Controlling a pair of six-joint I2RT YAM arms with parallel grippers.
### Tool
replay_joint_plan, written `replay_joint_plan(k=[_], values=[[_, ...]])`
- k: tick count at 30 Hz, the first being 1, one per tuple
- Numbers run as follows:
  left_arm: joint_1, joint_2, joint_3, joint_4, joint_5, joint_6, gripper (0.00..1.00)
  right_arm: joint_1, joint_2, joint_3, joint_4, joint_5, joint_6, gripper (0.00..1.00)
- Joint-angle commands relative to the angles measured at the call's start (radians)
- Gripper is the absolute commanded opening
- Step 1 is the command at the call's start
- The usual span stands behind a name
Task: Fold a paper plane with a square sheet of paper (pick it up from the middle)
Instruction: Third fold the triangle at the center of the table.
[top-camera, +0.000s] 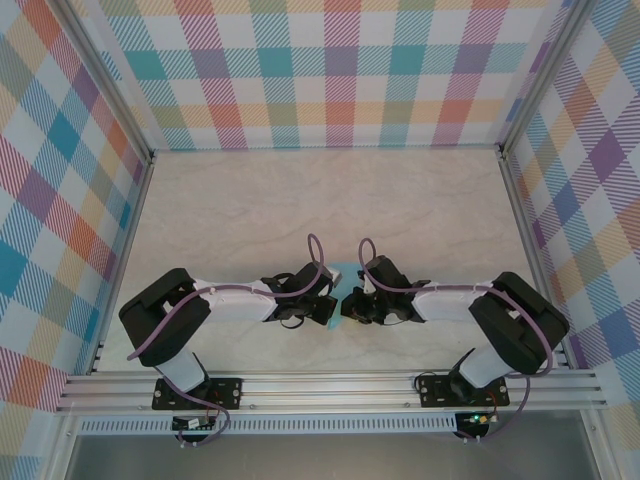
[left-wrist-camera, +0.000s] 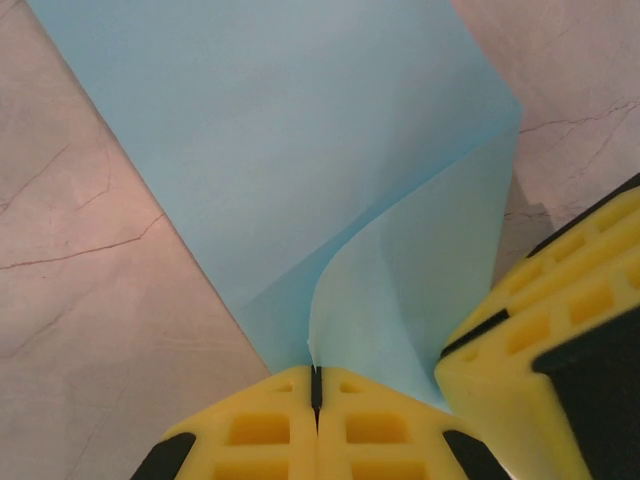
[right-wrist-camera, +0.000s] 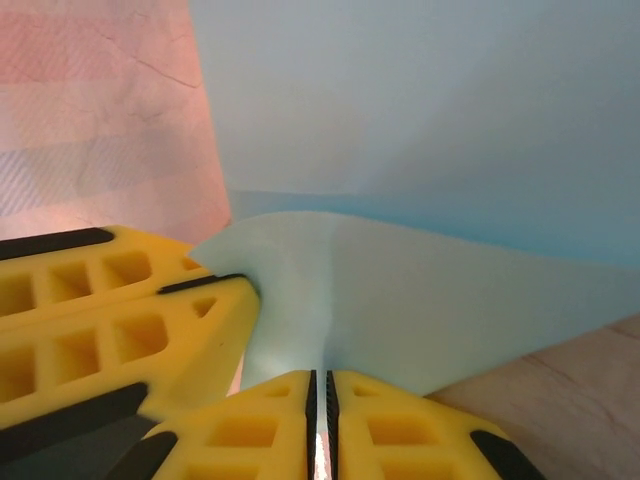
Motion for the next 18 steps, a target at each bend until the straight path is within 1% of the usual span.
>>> replay_joint_plan(k=[1, 7, 10, 14, 16, 18], values=[[0.008, 0.002, -0.034, -0.077, -0.036, -0.015, 0.0, 0.024, -0.039, -0.011, 0.0, 0.016, 0.018, 0.14], [0.009, 0.006, -0.027, -0.075, -0.032, -0.018, 0.0, 0.057, 0.009, -0.01, 0.057, 0.03, 0.053, 0.14], [0.009, 0.006, -0.027, -0.076, -0.032, -0.019, 0.0, 0.062, 0.043, -0.021, 0.096, 0.038, 0.064, 0.14], [0.009, 0.008, -0.029, -0.072, -0.034, -0.018, 0.0, 0.062, 0.082, -0.025, 0.098, 0.054, 0.062, 0.13], [0.009, 0.012, -0.029, -0.07, -0.035, -0.02, 0.0, 0.062, 0.077, -0.03, 0.105, 0.049, 0.062, 0.13], [0.009, 0.011, -0.031, -0.065, -0.029, -0.02, 0.0, 0.063, 0.04, -0.036, 0.098, 0.054, 0.061, 0.14]])
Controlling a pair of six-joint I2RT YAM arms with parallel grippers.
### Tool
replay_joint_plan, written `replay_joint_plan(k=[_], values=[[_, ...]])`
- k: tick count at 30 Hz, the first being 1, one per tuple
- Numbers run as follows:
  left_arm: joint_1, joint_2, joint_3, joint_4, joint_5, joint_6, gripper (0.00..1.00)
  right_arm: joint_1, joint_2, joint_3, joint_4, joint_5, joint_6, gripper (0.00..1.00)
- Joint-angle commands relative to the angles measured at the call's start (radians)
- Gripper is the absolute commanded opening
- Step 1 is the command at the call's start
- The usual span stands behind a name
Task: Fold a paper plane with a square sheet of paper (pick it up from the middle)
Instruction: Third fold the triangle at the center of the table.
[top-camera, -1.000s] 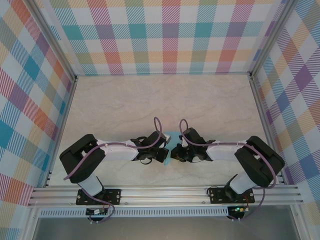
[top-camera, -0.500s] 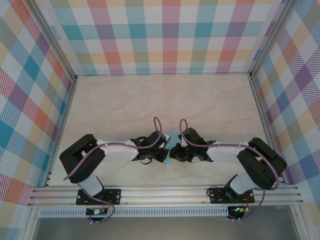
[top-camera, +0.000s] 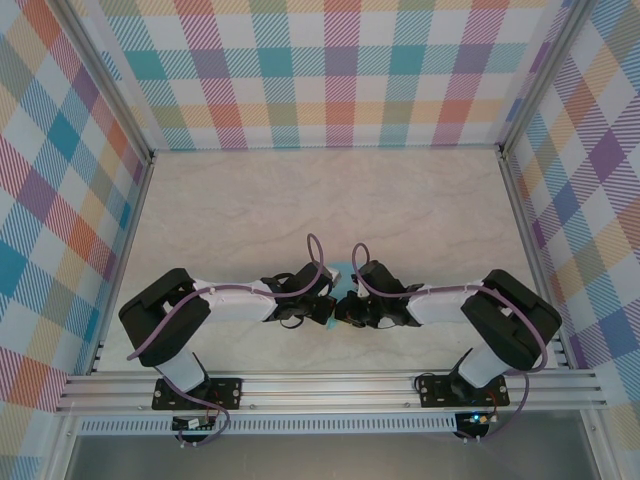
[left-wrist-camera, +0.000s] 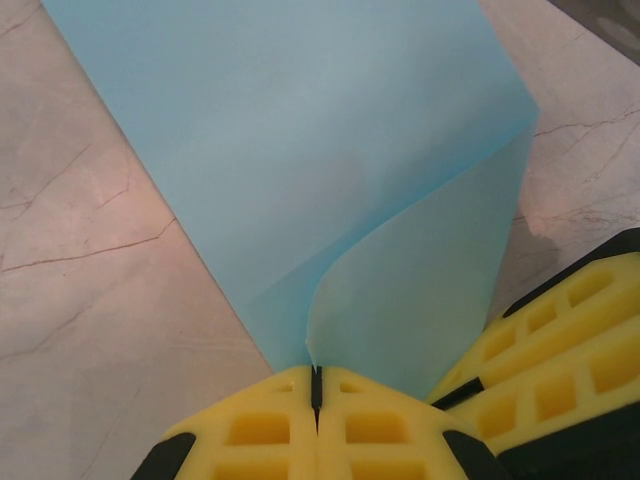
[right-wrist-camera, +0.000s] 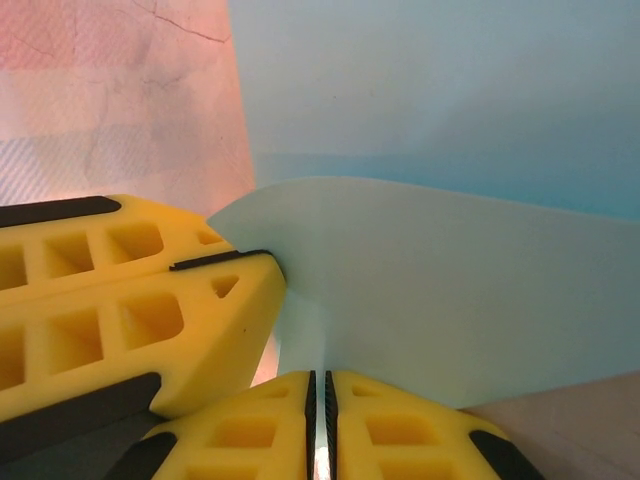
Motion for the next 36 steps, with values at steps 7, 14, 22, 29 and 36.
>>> replay_joint_plan(k=[7, 14, 22, 29, 36], values=[[0.014, 0.023, -0.031, -0.046, 0.005, -0.012, 0.0, 0.017, -0.158, -0.061, -0.05, 0.066, 0.009, 0.15], [0.02, 0.023, -0.027, -0.046, 0.02, -0.009, 0.0, 0.065, -0.135, -0.065, 0.018, 0.098, 0.051, 0.15], [0.023, 0.019, -0.035, -0.049, 0.022, -0.01, 0.0, 0.1, -0.058, -0.049, 0.092, 0.123, 0.087, 0.14], [0.022, 0.012, -0.041, -0.055, 0.018, -0.01, 0.0, 0.103, -0.009, -0.046, 0.077, 0.135, 0.088, 0.14], [0.022, 0.006, -0.042, -0.054, 0.013, -0.014, 0.0, 0.115, -0.066, -0.037, 0.038, 0.136, 0.075, 0.14]])
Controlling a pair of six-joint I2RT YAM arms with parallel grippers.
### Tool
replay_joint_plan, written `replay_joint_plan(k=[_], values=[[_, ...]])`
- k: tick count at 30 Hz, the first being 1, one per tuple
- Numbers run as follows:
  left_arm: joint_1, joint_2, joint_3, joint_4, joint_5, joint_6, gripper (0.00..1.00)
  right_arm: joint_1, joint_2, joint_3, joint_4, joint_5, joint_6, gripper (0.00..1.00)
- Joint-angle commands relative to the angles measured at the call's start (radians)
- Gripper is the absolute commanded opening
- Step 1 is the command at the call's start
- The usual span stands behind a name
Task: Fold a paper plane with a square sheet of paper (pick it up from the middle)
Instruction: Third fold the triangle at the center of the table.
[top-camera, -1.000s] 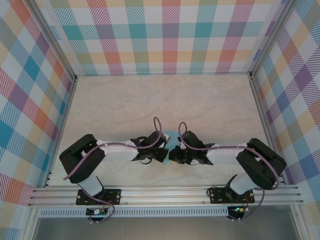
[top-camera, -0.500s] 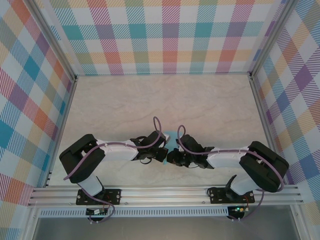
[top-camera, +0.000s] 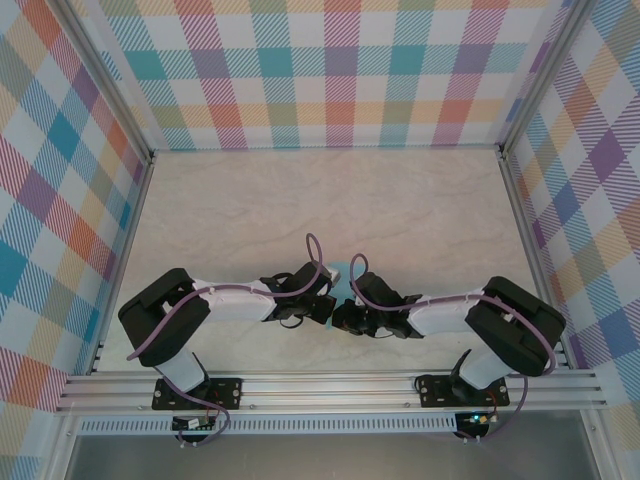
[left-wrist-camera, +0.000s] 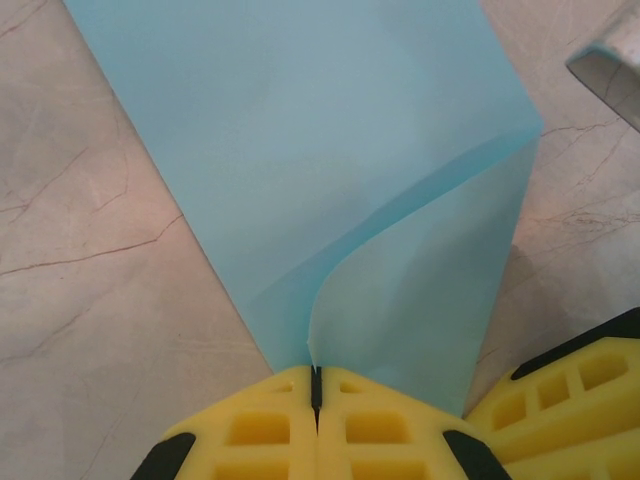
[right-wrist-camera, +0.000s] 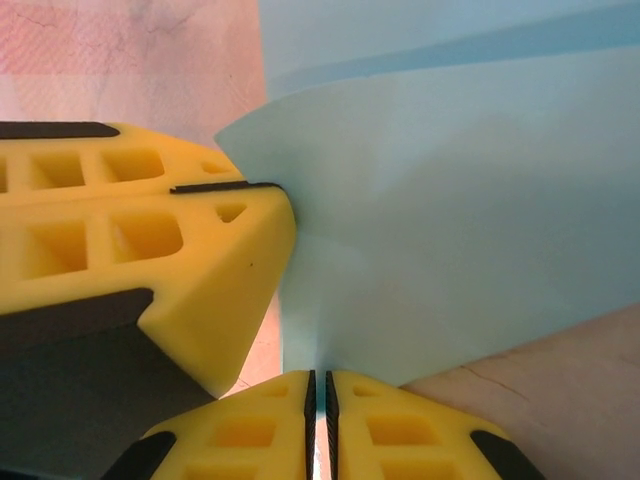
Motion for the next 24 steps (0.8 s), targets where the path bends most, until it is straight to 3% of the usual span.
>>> replay_joint_plan(k=[1, 8, 17, 24], values=[[0.017, 0.008, -0.035, -0.066, -0.001, -0.013, 0.0, 0.015, -0.021, 0.018, -0.022, 0.022, -0.001, 0.14], [0.029, 0.005, -0.036, -0.06, 0.026, -0.011, 0.0, 0.035, 0.013, 0.028, 0.048, 0.022, 0.025, 0.14], [0.051, 0.006, -0.047, -0.039, 0.063, -0.015, 0.0, 0.038, -0.097, -0.01, -0.003, 0.079, 0.022, 0.14], [0.059, 0.016, -0.047, -0.035, 0.075, -0.017, 0.0, 0.058, -0.042, 0.02, 0.037, 0.064, 0.032, 0.14]])
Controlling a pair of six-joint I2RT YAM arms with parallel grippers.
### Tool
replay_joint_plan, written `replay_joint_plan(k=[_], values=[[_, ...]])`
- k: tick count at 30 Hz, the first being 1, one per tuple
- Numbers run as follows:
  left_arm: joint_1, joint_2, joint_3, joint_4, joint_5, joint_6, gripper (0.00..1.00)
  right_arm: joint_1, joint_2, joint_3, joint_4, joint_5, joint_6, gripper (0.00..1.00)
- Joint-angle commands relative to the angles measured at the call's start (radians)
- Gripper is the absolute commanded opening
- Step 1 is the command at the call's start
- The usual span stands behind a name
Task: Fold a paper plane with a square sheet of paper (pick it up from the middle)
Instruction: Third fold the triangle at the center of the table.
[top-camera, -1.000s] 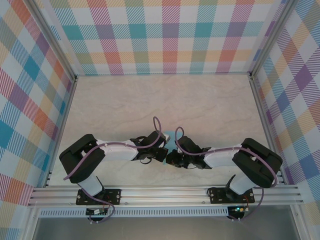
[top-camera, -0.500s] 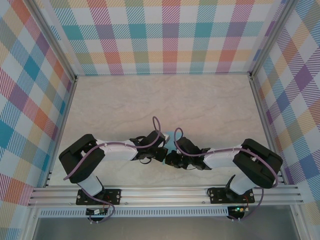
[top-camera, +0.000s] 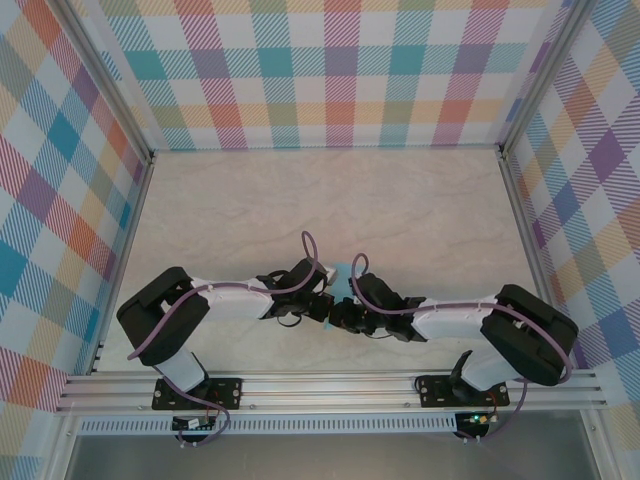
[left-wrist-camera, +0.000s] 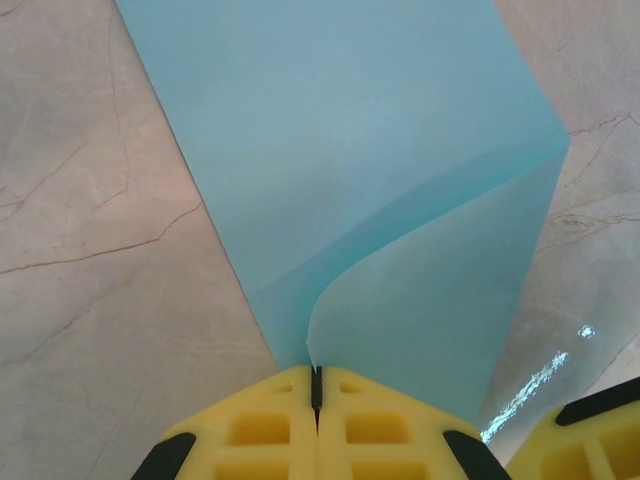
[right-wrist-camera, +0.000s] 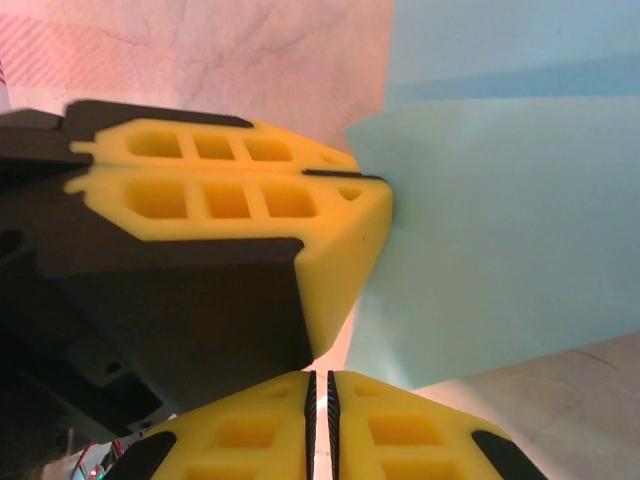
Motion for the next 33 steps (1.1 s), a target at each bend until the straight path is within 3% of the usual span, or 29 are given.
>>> replay_joint_plan(k=[1, 18, 25, 33], values=[[0.022, 0.017, -0.036, -0.052, -0.003, -0.014, 0.0, 0.012, 0.034, 0.021, 0.041, 0.0, 0.013, 0.14], [0.031, 0.028, -0.037, -0.048, 0.013, -0.012, 0.0, 0.026, 0.068, 0.044, 0.072, -0.017, 0.009, 0.14], [0.031, 0.022, -0.038, -0.051, 0.015, -0.014, 0.0, 0.027, 0.015, 0.03, 0.037, 0.011, -0.009, 0.14], [0.033, 0.027, -0.033, -0.052, 0.023, -0.016, 0.0, 0.035, 0.074, 0.037, 0.085, 0.006, 0.007, 0.14]])
